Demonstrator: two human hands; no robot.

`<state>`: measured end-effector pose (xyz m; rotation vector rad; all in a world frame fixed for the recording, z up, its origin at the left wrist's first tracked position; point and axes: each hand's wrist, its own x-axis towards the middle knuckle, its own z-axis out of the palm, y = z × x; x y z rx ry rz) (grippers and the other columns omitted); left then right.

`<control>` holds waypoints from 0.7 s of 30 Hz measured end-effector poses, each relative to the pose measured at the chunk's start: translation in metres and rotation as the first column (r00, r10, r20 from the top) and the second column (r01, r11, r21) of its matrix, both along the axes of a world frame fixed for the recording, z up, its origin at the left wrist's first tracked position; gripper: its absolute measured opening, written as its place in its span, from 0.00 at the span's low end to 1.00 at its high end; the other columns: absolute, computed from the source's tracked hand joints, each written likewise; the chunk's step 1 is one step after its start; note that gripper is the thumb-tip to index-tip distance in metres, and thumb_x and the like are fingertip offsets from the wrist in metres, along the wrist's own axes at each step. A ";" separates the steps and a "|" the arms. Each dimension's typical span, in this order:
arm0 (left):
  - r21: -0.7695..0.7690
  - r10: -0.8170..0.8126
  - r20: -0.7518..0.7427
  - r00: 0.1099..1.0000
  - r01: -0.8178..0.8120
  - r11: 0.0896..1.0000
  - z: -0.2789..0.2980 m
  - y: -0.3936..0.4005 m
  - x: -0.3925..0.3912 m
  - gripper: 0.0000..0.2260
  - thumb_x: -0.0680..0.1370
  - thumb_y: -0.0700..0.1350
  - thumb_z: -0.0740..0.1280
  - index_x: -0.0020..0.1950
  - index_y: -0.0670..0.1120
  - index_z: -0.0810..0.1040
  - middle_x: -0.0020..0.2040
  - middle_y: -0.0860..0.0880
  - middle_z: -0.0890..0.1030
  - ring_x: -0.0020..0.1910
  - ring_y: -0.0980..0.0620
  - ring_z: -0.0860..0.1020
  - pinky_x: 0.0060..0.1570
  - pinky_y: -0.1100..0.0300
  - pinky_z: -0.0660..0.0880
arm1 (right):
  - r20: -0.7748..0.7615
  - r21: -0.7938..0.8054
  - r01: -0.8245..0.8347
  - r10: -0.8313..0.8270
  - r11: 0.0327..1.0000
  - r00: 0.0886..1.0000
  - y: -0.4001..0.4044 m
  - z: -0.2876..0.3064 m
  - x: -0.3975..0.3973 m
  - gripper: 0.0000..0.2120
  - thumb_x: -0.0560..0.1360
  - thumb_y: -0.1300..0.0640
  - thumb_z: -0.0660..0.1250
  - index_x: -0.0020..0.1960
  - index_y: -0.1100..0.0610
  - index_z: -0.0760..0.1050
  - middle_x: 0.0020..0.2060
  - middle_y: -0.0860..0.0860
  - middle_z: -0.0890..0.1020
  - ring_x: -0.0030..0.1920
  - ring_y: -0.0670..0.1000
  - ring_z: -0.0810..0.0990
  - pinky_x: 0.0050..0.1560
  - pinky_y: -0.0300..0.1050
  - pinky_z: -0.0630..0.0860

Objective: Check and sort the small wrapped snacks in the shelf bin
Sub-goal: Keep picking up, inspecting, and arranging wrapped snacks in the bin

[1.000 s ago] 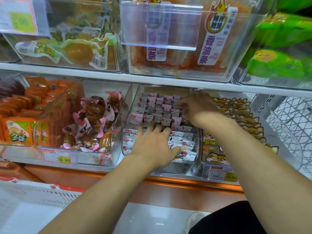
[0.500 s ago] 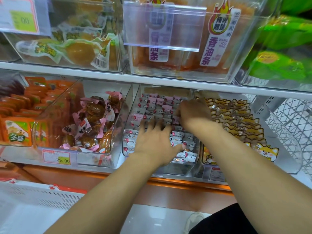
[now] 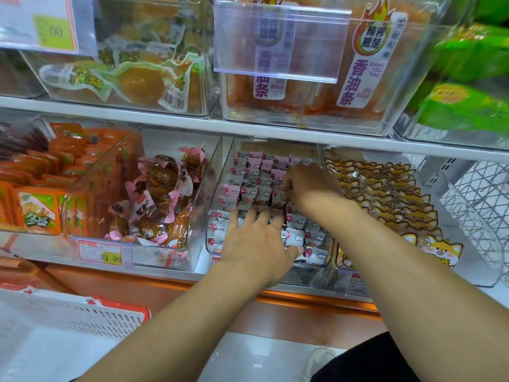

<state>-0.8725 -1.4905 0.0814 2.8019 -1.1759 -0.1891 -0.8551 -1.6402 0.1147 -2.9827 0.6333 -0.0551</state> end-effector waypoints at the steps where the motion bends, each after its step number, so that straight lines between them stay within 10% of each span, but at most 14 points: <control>1: -0.012 -0.003 0.002 1.000 0.003 1.000 -0.001 0.001 0.000 0.34 0.80 0.68 0.54 0.81 0.51 0.57 0.80 0.50 0.61 0.80 0.47 0.54 0.78 0.40 0.44 | 0.019 -0.008 0.013 -0.012 1.000 1.000 0.000 0.000 0.000 0.07 0.79 0.59 0.68 0.54 0.53 0.83 0.56 0.55 0.83 0.54 0.58 0.83 0.58 0.54 0.80; 21: -0.199 -0.024 0.104 0.994 0.044 0.979 -0.017 0.009 0.007 0.31 0.79 0.69 0.55 0.76 0.52 0.66 0.76 0.53 0.68 0.77 0.49 0.60 0.78 0.42 0.49 | 0.136 0.042 -0.015 0.009 0.999 0.991 0.009 0.000 -0.014 0.06 0.80 0.58 0.64 0.46 0.48 0.73 0.45 0.49 0.81 0.44 0.53 0.79 0.45 0.48 0.77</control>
